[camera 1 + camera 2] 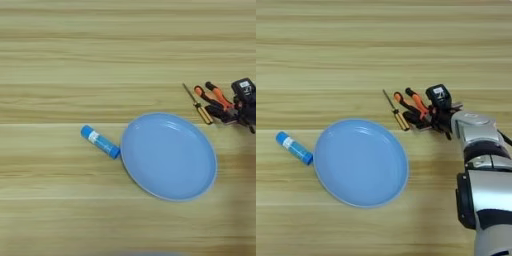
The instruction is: Move the objects on the table
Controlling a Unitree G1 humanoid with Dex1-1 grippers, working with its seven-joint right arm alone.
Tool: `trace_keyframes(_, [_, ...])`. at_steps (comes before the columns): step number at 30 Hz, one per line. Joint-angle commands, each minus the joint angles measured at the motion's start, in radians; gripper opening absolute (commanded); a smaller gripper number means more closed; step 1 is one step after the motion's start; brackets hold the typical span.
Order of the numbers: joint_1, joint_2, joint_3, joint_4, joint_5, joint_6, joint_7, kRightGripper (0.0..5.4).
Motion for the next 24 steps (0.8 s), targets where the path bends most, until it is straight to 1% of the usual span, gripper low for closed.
trace_keyframes(1, [-0.088,-0.05,0.0,-0.02,-0.009,-0.035,-0.022,4.63])
trace_keyframes(14, [-0.09,-0.047,0.006,0.006,-0.019,-0.049,-0.029,3.13])
trace_keyframes(18, [-0.09,-0.043,0.001,0.015,-0.008,-0.027,-0.003,2.63])
trace_keyframes(21, [-0.091,-0.042,0.002,0.015,-0.006,-0.015,0.008,2.37])
trace_keyframes(24, [-0.091,-0.042,0.002,0.017,-0.006,-0.012,0.012,2.32])
